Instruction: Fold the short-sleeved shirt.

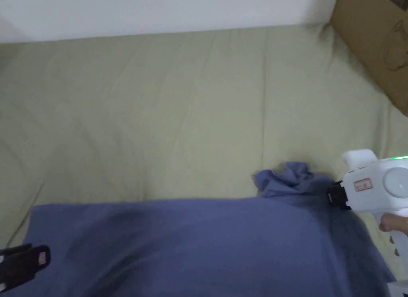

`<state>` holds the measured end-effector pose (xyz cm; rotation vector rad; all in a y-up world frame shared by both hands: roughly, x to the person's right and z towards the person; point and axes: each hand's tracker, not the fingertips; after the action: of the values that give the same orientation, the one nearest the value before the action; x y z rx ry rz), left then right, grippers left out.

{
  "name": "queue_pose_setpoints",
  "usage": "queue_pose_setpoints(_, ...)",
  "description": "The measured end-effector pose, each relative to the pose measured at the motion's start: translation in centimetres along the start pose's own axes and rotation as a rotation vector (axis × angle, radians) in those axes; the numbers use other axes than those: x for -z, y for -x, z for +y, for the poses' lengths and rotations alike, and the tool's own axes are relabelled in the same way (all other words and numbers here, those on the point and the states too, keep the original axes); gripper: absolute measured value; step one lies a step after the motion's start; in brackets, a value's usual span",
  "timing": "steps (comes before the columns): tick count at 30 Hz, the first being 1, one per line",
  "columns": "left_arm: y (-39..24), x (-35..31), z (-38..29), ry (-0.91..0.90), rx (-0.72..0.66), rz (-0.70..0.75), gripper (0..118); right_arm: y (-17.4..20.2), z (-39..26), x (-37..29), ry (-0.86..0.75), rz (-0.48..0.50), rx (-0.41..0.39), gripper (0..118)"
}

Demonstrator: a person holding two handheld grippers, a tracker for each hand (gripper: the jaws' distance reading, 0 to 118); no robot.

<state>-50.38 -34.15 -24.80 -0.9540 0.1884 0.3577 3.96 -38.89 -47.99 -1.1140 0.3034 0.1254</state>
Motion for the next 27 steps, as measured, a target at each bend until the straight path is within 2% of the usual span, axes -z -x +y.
queue_pose_setpoints(1, -0.1, 0.6, 0.8, 0.006, 0.002, 0.0, 62, 0.3, 0.0, 0.1, 0.004, -0.006, -0.002, 0)
queue_pose_setpoints(2, -0.1, 1.3, 1.5, 0.013, 0.019, 0.007, 68, 0.6, 0.0, 0.3, 0.011, -0.025, -0.024, 0)
queue_pose_setpoints(4, -0.1, 2.7, 3.3, 0.014, 0.048, 0.059, 96, 1.2, -0.2, 0.5, 0.008, -0.044, -0.035, 0)
queue_pose_setpoints(5, 0.0, 3.6, 4.2, 0.014, 0.053, 0.061, 102, 1.2, -0.3, 0.5, 0.008, -0.048, -0.037, 0)
queue_pose_setpoints(9, 0.9, 8.0, 7.6, 0.06, 0.028, 0.127, 104, 0.5, -0.1, 0.3, 0.012, -0.024, 0.007, 0)
queue_pose_setpoints(10, 1.1, 9.3, 8.2, 0.06, 0.02, 0.154, 101, 0.3, -0.1, 0.3, 0.014, -0.013, 0.018, 0)
queue_pose_setpoints(11, 1.1, 10.2, 8.3, 0.051, 0.005, 0.192, 87, 0.1, 0.0, 0.3, 0.016, -0.006, 0.027, 0)
queue_pose_setpoints(12, 0.9, 10.7, 8.1, 0.048, 0.006, 0.194, 60, 0.0, 0.0, 0.3, 0.017, -0.001, 0.036, 0)
queue_pose_setpoints(13, 0.6, 11.7, 7.8, 0.109, 0.066, 0.163, 50, -0.1, 0.0, 0.4, 0.019, 0.002, 0.04, 0)
queue_pose_setpoints(14, 0.0, 11.7, 7.4, 0.09, 0.127, 0.222, 49, 0.0, 0.0, 0.4, 0.02, 0.003, 0.044, 0)
queue_pose_setpoints(15, -0.6, 11.4, 7.4, 0.071, 0.134, 0.222, 43, 0.0, 0.1, 0.5, 0.022, 0.003, 0.047, 0)
queue_pose_setpoints(17, -0.8, 10.6, 7.5, 0.077, 0.116, 0.213, 8, 0.1, 0.3, 0.3, 0.025, 0.001, 0.048, 0)
queue_pose_setpoints(18, -0.9, 10.6, 7.8, 0.078, 0.109, 0.193, 2, 0.1, 0.3, -0.1, 0.025, 0.0, 0.047, 0)
queue_pose_setpoints(23, -0.9, 8.3, 8.5, 0.085, 0.099, 0.156, 2, -0.9, 0.8, -3.7, -0.026, 0.05, 0.106, 0)
queue_pose_setpoints(25, -0.5, 5.7, 8.4, 0.035, 0.085, 0.123, 2, -1.4, 0.6, -6.2, -0.053, 0.123, 0.132, 0)
queue_pose_setpoints(27, -0.4, 3.0, 8.2, 0.008, 0.091, 0.099, 2, -1.2, 0.1, -8.8, -0.079, 0.105, 0.111, 0)
